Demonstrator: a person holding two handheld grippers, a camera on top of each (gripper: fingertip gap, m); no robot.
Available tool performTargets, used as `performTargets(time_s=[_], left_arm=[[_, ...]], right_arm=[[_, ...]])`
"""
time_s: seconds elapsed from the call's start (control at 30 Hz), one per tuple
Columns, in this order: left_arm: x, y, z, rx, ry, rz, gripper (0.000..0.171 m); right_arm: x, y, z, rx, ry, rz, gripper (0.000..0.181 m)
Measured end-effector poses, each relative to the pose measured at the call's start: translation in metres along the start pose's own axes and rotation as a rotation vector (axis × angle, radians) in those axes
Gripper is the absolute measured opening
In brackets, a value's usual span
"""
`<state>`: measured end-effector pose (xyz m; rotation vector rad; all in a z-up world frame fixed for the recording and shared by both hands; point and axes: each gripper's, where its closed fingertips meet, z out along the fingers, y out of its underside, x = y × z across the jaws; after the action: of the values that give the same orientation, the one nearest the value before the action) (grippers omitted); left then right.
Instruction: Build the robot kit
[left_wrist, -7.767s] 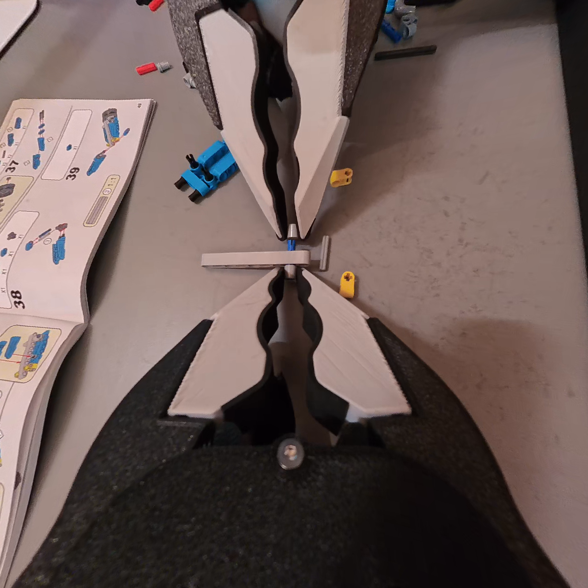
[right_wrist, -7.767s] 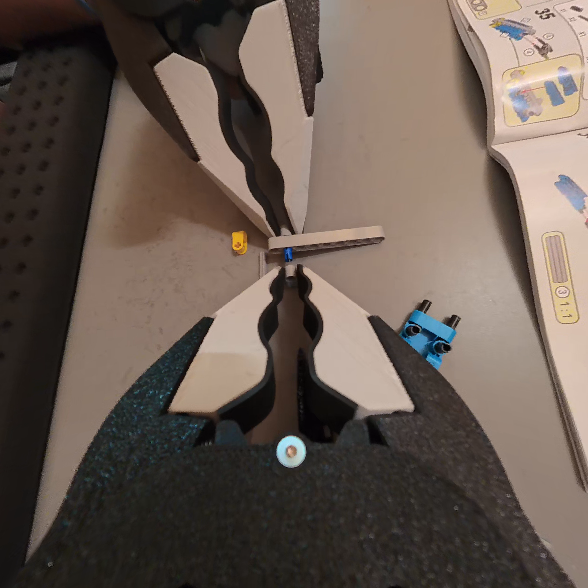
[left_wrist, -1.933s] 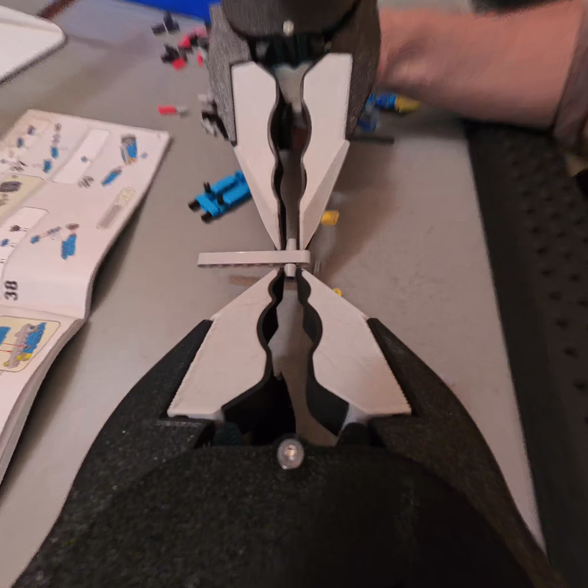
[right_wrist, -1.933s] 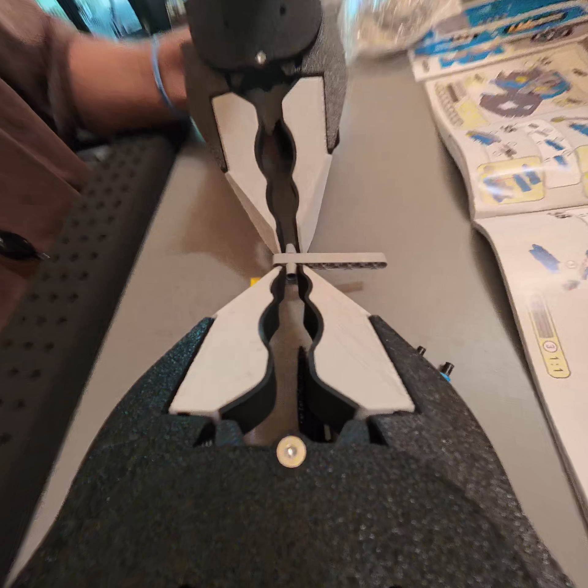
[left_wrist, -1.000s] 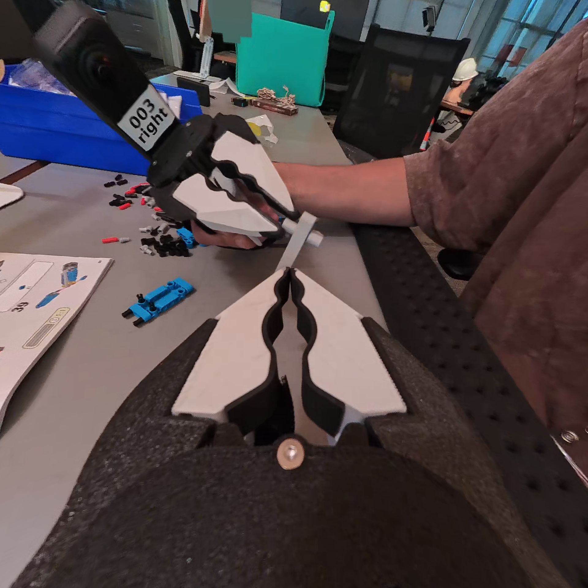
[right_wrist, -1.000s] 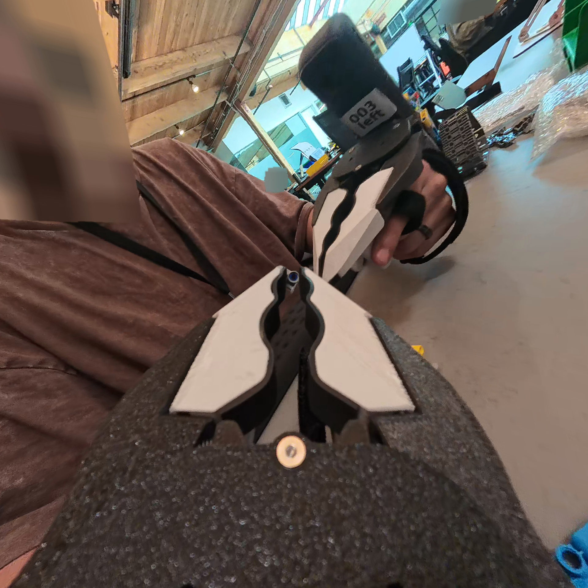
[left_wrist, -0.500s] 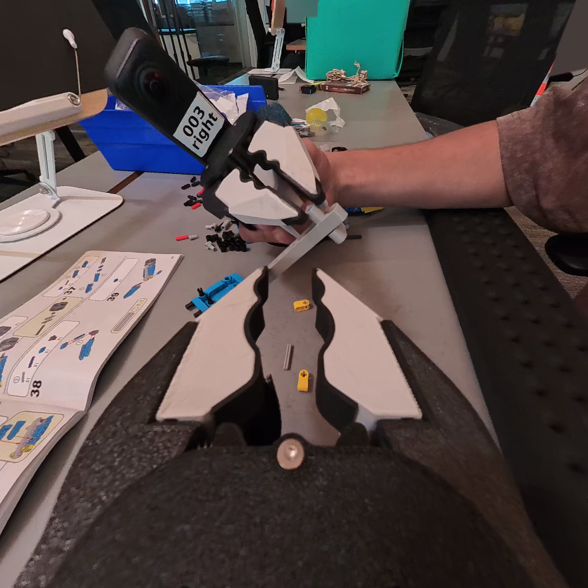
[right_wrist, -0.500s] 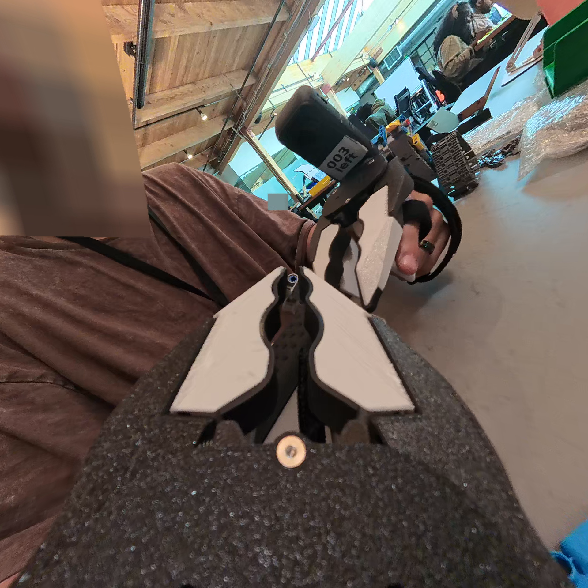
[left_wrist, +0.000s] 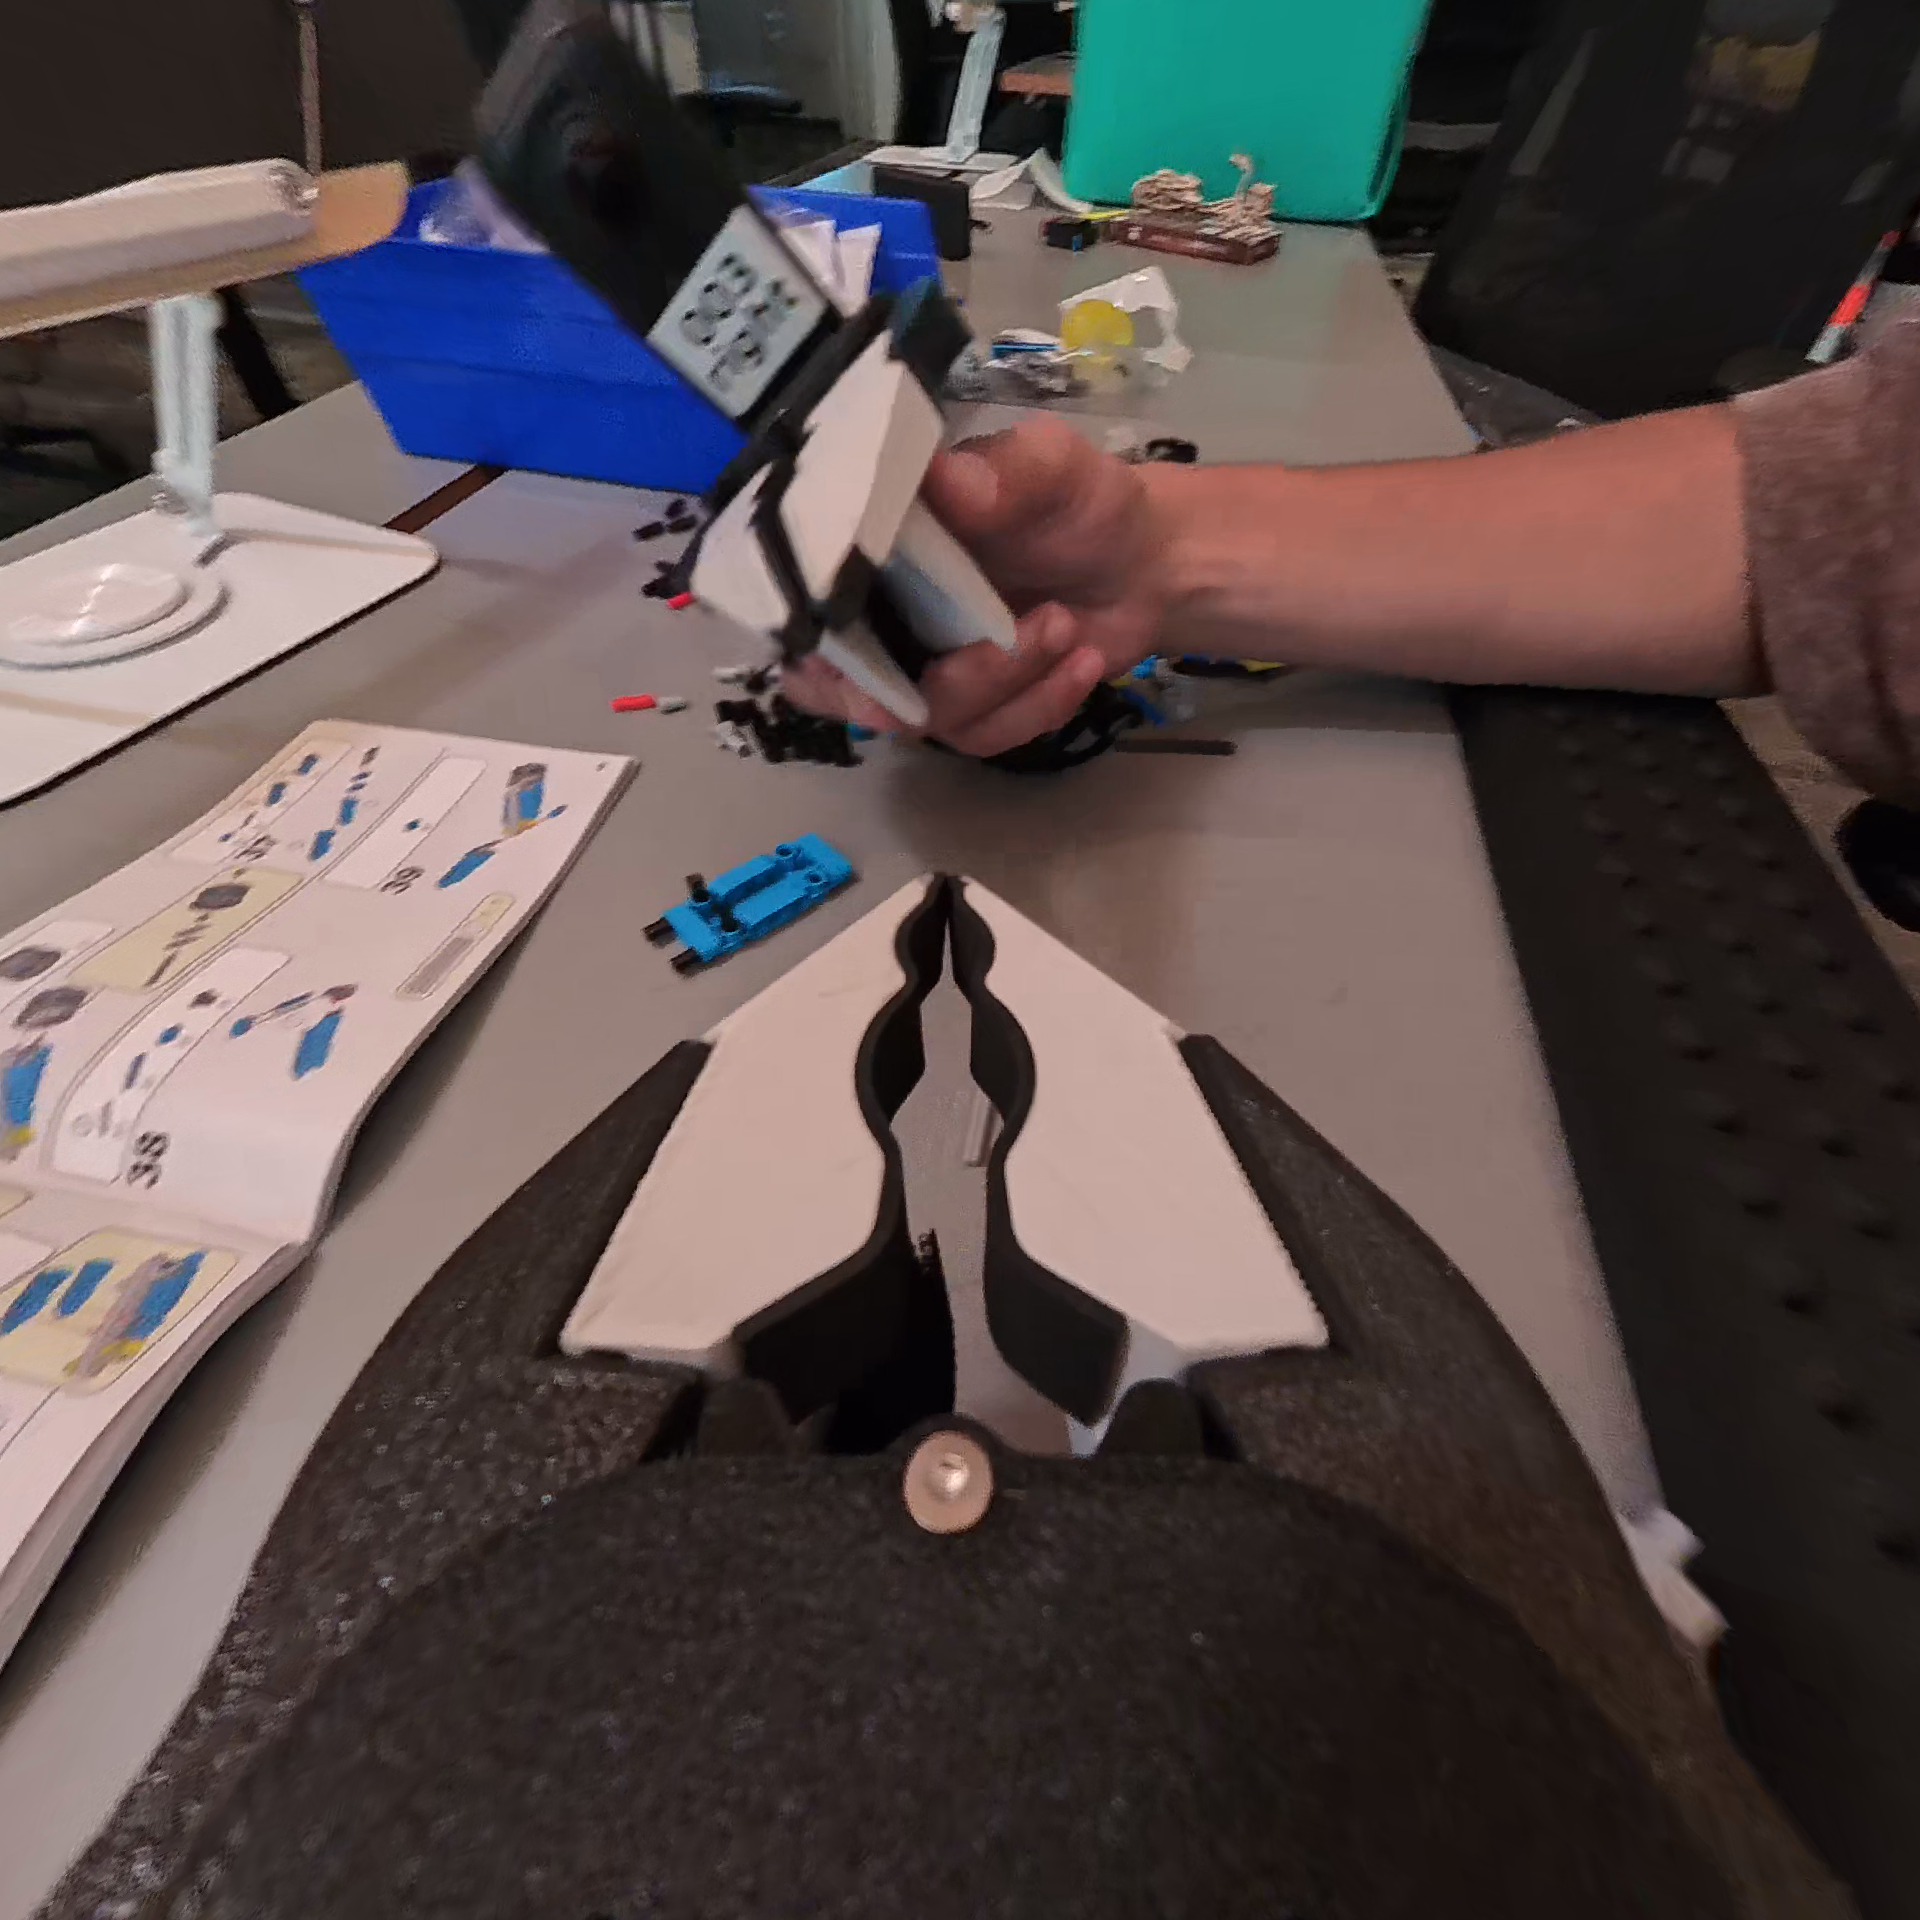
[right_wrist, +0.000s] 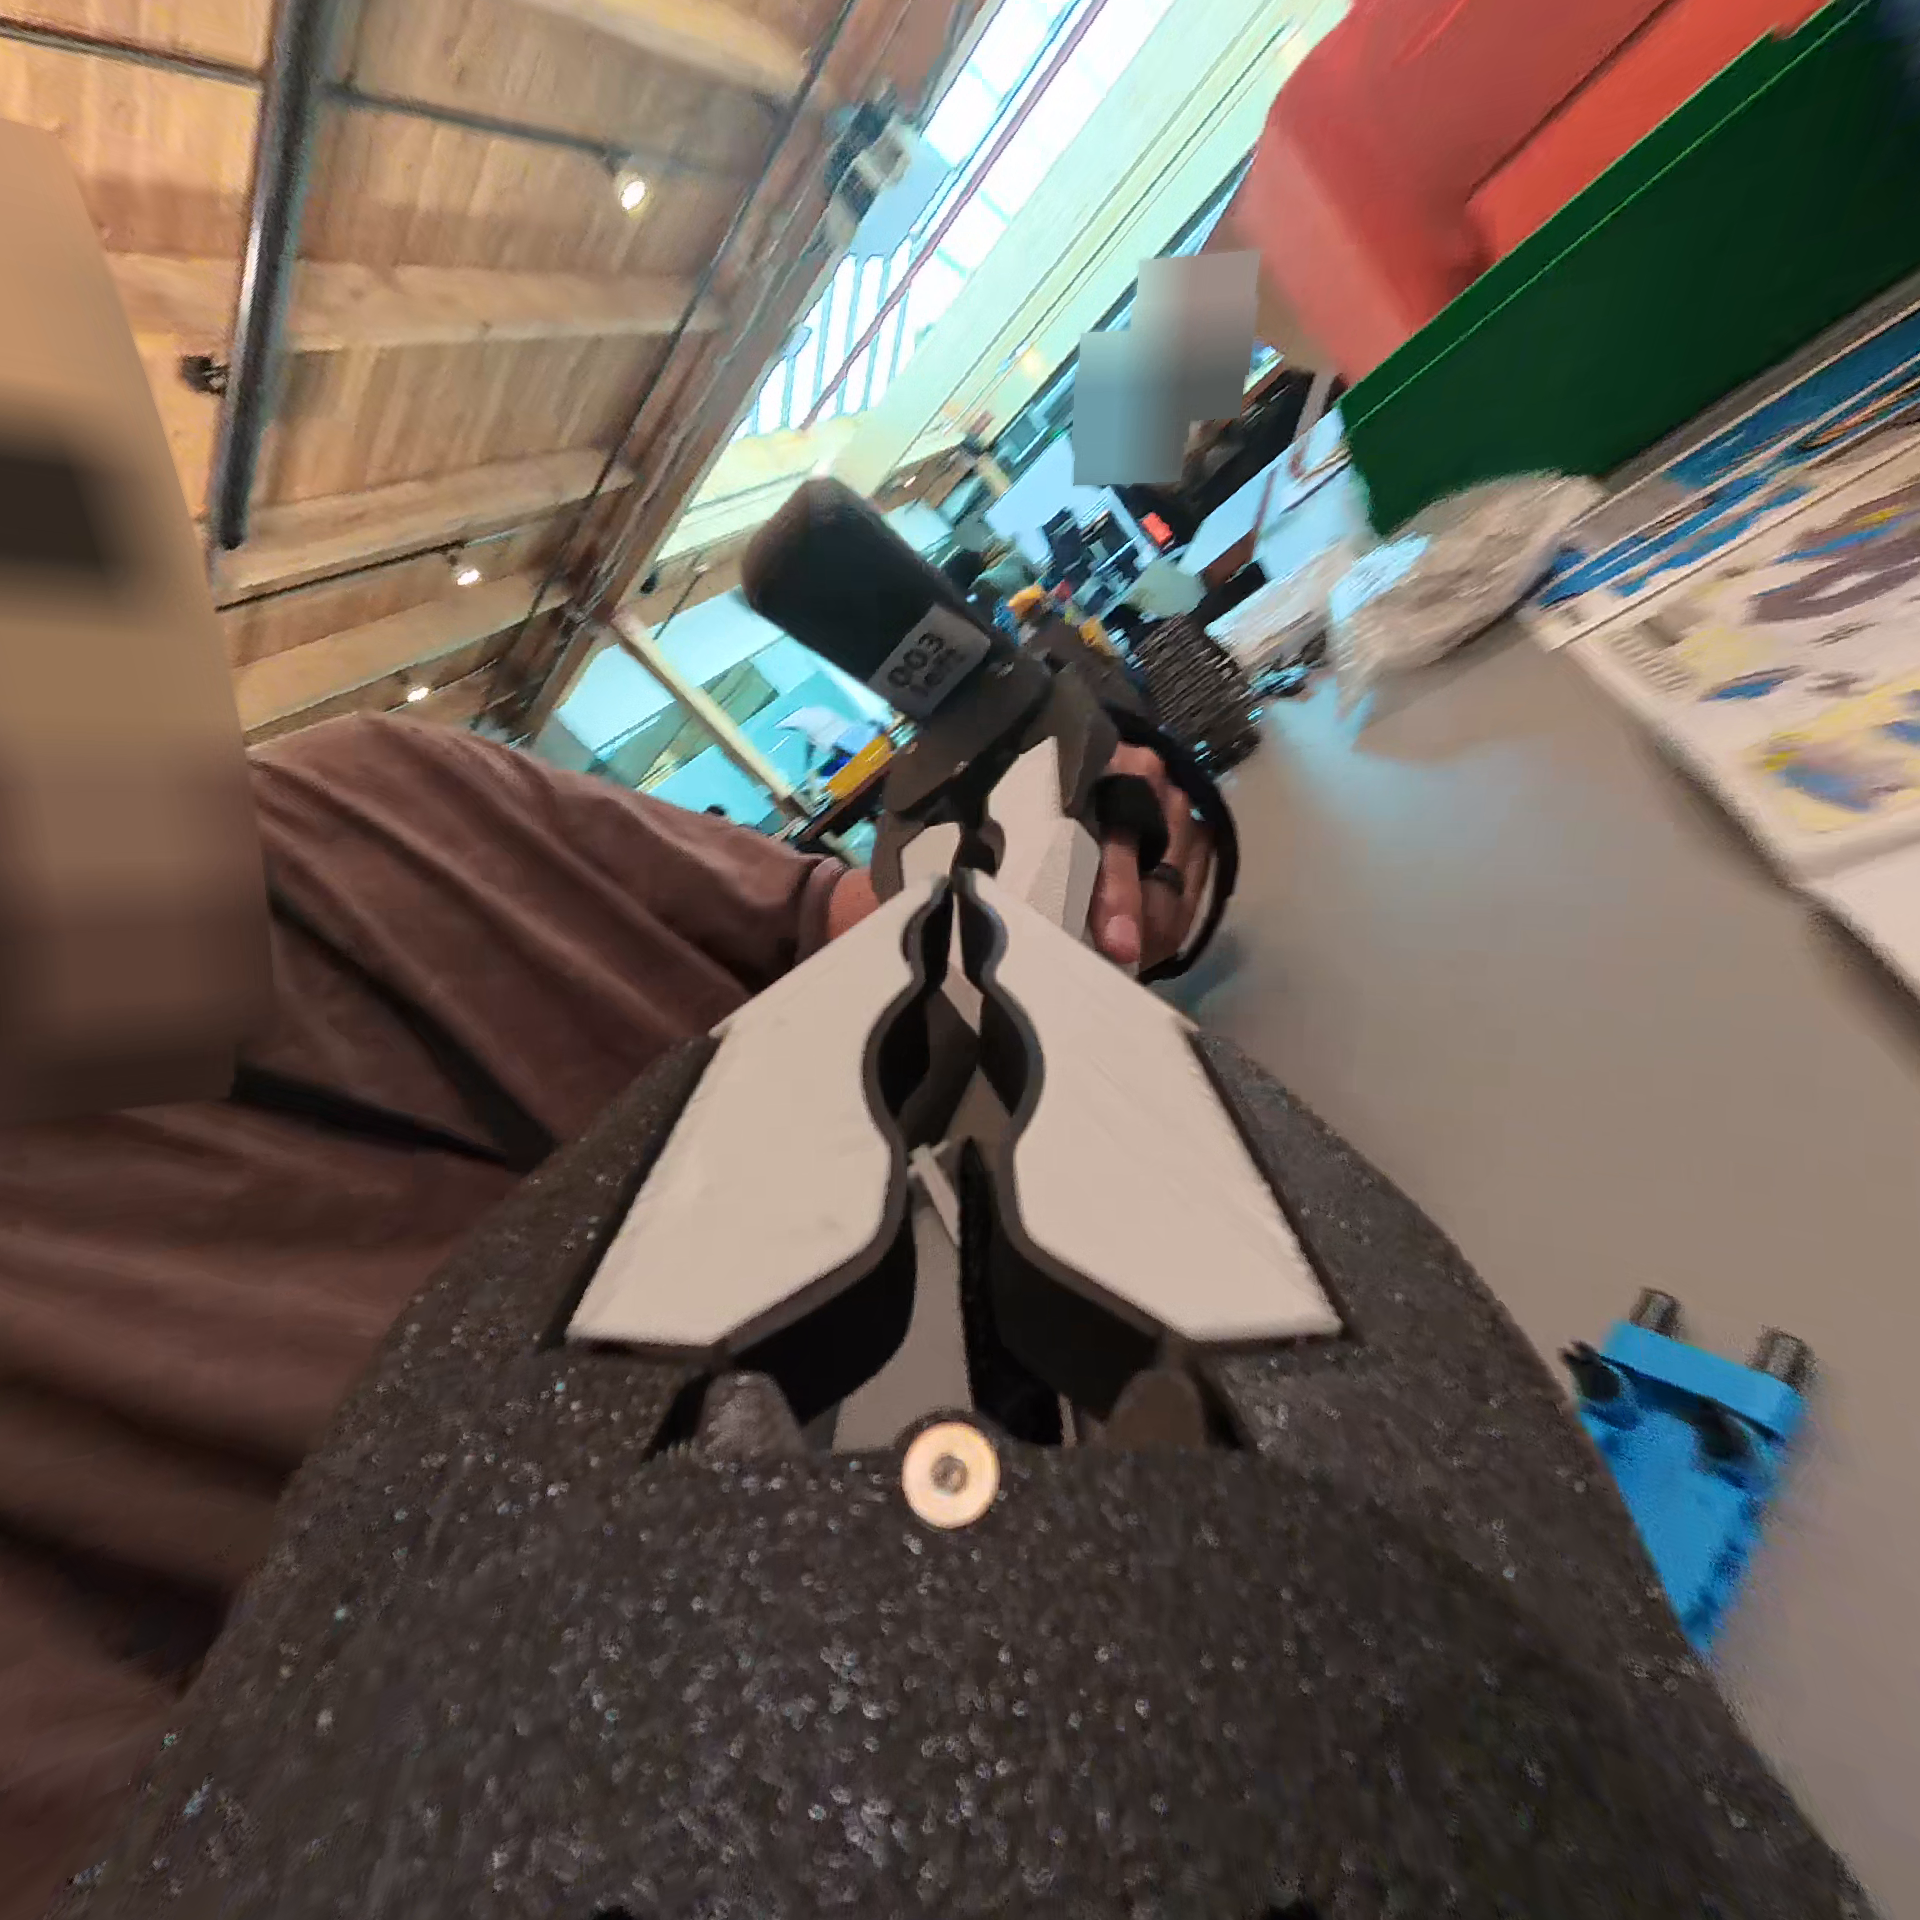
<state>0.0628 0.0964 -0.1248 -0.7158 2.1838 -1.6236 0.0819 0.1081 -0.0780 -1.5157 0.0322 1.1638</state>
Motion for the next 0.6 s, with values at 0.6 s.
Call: performTargets(time_s=[0.6], left_arm=[[-0.02,0.026,0.007,-0.121,-0.095,-0.02,0.006]], right_arm=[[-0.018,-0.037,-0.028,0.152,0.008,-0.093,0.0]])
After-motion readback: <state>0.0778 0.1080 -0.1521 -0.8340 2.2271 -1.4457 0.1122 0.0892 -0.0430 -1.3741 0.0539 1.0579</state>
